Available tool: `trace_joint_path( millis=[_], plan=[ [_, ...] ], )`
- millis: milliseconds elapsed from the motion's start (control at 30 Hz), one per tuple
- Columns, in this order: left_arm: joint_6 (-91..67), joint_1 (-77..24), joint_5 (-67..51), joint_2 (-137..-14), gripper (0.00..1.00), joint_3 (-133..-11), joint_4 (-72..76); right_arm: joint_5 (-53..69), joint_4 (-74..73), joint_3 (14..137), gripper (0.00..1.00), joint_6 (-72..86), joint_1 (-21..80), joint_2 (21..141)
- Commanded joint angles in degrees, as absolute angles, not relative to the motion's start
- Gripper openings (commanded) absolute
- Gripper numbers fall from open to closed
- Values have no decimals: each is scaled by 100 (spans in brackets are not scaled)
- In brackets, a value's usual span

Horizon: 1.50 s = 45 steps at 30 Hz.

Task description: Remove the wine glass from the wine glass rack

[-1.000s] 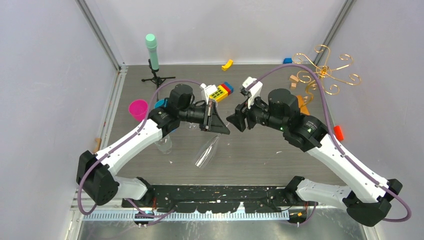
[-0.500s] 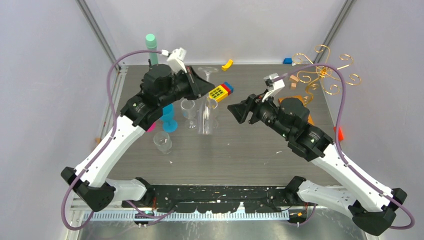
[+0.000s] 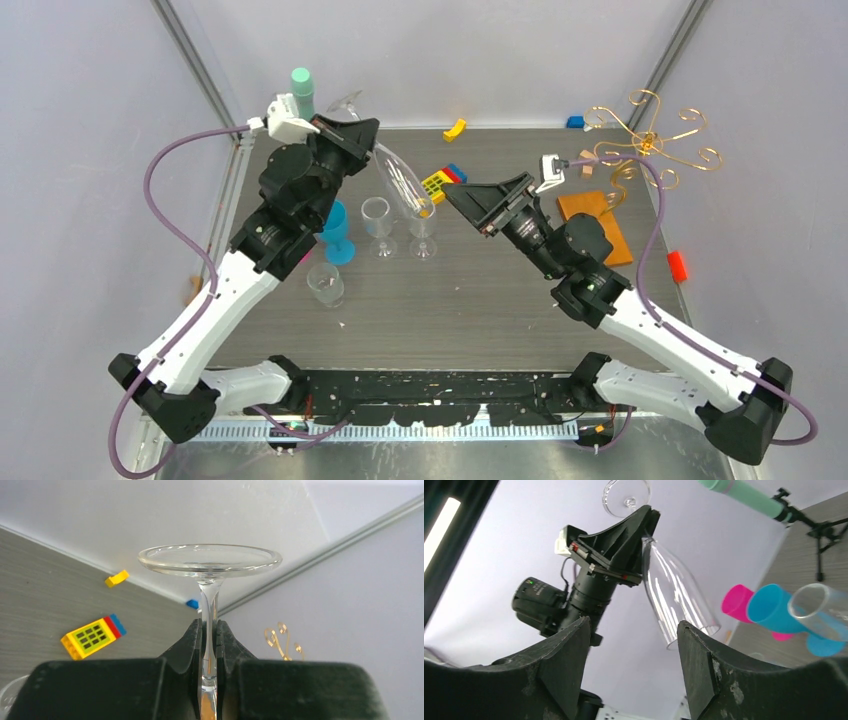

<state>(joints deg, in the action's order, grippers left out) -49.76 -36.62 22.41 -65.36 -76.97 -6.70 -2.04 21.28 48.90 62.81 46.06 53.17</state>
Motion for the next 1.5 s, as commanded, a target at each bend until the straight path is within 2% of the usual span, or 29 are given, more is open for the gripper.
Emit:
trace_joint_path(
  millis=[0, 433, 600, 800, 900, 933, 1000, 1067, 1167, 1467],
  plan=[
    [-5378, -3640, 2966, -6293, 0, -7637, 539, -257, 3283, 4969, 68, 6991, 4751, 5488],
    [-5767, -3641, 3113, -6226, 0, -7420, 950, -210, 3842, 5155, 58, 7066, 4972, 6032],
    [-6042, -3639, 3022, -6131, 0, -7240, 998, -78, 4089, 5392, 49, 7095, 4975, 6366],
    [-6343, -3639, 2946, -6032, 0, -6947, 1188, 106, 4434, 5424, 34, 7152, 4977, 6513],
    [-6375, -3645, 2864, -5948, 1, -6827, 1314, 59, 4333, 5473, 20, 7079, 4983, 6468],
    [-6386, -3640, 2851, -5936, 3, -6807, 1296, 56, 4274, 5487, 17, 7070, 4983, 6464],
    [-6400, -3641, 2813, -5897, 9, -6751, 1292, 43, 4182, 5525, 4, 7044, 4981, 6448],
    [-6386, -3640, 2762, -5863, 20, -6709, 1284, 28, 4035, 5559, 1, 6987, 4980, 6418],
    [-5992, -3639, 2475, -5798, 45, -6735, 1285, -143, 3747, 5607, 0, 6808, 4979, 6335],
    [-4856, -3639, 1487, -5313, 85, -6737, 524, -530, 3041, 5808, 0, 5757, 4981, 5883]
  ],
)
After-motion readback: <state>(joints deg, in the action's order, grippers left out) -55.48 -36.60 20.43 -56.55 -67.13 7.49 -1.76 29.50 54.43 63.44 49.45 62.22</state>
